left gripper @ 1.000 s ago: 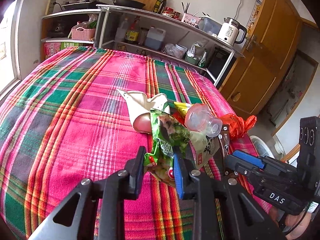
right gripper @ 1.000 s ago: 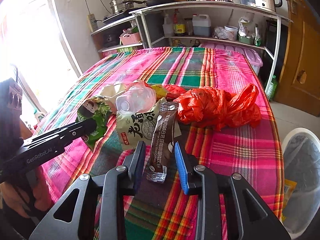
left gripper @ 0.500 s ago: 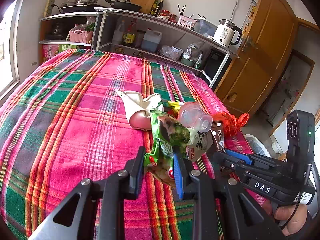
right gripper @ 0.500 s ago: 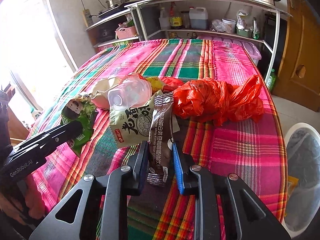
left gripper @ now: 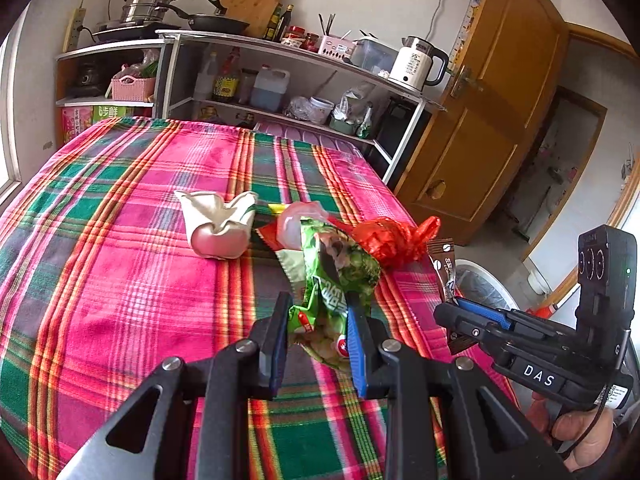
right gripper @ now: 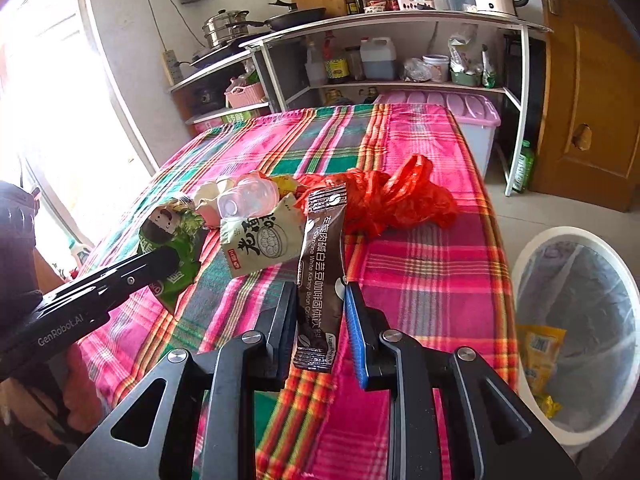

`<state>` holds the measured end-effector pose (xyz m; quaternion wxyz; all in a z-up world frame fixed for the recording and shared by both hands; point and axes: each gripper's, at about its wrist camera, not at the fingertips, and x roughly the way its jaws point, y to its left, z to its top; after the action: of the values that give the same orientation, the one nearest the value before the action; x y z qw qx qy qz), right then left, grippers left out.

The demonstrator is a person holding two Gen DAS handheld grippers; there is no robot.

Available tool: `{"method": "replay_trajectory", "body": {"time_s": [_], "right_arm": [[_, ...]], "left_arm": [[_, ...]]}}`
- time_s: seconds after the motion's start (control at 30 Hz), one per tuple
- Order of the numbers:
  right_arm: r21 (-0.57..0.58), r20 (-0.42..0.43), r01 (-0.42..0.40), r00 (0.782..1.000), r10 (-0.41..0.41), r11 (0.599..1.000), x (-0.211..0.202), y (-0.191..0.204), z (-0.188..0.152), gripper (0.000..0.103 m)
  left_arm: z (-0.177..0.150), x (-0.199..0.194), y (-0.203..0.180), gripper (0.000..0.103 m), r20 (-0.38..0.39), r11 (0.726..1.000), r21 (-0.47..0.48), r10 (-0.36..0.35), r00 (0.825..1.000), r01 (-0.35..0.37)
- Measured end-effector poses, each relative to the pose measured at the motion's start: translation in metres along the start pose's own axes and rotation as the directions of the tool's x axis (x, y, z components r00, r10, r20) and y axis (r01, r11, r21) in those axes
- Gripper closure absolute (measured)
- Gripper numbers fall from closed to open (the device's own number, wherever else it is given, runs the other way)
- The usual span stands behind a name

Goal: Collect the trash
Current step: 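Carry the brown wrapper and green bag over the bin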

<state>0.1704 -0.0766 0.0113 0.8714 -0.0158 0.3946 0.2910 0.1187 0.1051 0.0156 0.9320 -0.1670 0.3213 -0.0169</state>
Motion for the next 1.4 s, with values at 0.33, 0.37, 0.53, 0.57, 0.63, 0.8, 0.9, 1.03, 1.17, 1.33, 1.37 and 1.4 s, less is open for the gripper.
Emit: {"method": "replay_trajectory", "body": {"time_s": [0.33, 0.37, 0.53, 0.57, 0.63, 0.8, 0.9, 1.03, 1.17, 1.33, 1.37, 1.4], "right_arm": [[0.102, 0.047, 0.07, 0.996, -0.075, 0.992, -0.042, -0.053, -0.019, 0.078], [0.113, 0.051, 0.075, 0.995, -0.081, 0.991, -0.046, -0.058, -0.02, 0.078], [0.172, 0.067, 0.103, 0.991, -0.116, 0.98, -0.06, -0.084, -0.028, 0.078], [0.182, 0.068, 0.107, 0.99, -0.122, 0.977, -0.063, -0.09, -0.03, 0.078], [0.202, 0.071, 0.119, 0.988, -0.136, 0.972, -0.068, -0.101, -0.033, 0.078], [0.252, 0.071, 0.142, 0.984, -0.165, 0.957, -0.077, -0.127, -0.042, 0.078], [0.275, 0.067, 0.153, 0.982, -0.178, 0.949, -0.08, -0.14, -0.048, 0.078], [0.298, 0.061, 0.164, 0.98, -0.19, 0.94, -0.082, -0.153, -0.054, 0.078], [0.316, 0.054, 0.173, 0.978, -0.2, 0.933, -0.083, -0.163, -0.057, 0.078], [0.336, 0.042, 0.192, 0.975, -0.218, 0.922, -0.082, -0.174, -0.061, 0.078], [0.34, 0.039, 0.195, 0.974, -0.221, 0.92, -0.082, -0.176, -0.062, 0.078], [0.344, 0.035, 0.198, 0.974, -0.224, 0.918, -0.081, -0.178, -0.063, 0.078]], "left_arm": [[-0.002, 0.018, -0.061, 0.076, -0.032, 0.993, 0.073, -0.091, 0.995, 0.093], [-0.001, 0.02, -0.068, 0.076, -0.037, 0.992, 0.081, -0.099, 0.994, 0.102], [0.0, 0.03, -0.097, 0.076, -0.05, 0.983, 0.122, -0.133, 0.99, 0.138], [0.001, 0.032, -0.103, 0.076, -0.053, 0.981, 0.13, -0.141, 0.989, 0.146], [-0.001, 0.036, -0.113, 0.076, -0.058, 0.977, 0.144, -0.152, 0.987, 0.159], [-0.002, 0.05, -0.137, 0.076, -0.082, 0.967, 0.169, -0.179, 0.98, 0.191], [-0.002, 0.059, -0.149, 0.076, -0.097, 0.961, 0.181, -0.192, 0.977, 0.207], [-0.003, 0.069, -0.162, 0.076, -0.115, 0.955, 0.192, -0.206, 0.972, 0.225], [-0.007, 0.078, -0.173, 0.076, -0.134, 0.951, 0.199, -0.214, 0.968, 0.238], [-0.009, 0.09, -0.185, 0.076, -0.16, 0.947, 0.203, -0.22, 0.962, 0.25], [-0.01, 0.092, -0.187, 0.076, -0.164, 0.946, 0.203, -0.221, 0.961, 0.252], [-0.009, 0.095, -0.189, 0.076, -0.171, 0.945, 0.204, -0.222, 0.96, 0.255]]}}
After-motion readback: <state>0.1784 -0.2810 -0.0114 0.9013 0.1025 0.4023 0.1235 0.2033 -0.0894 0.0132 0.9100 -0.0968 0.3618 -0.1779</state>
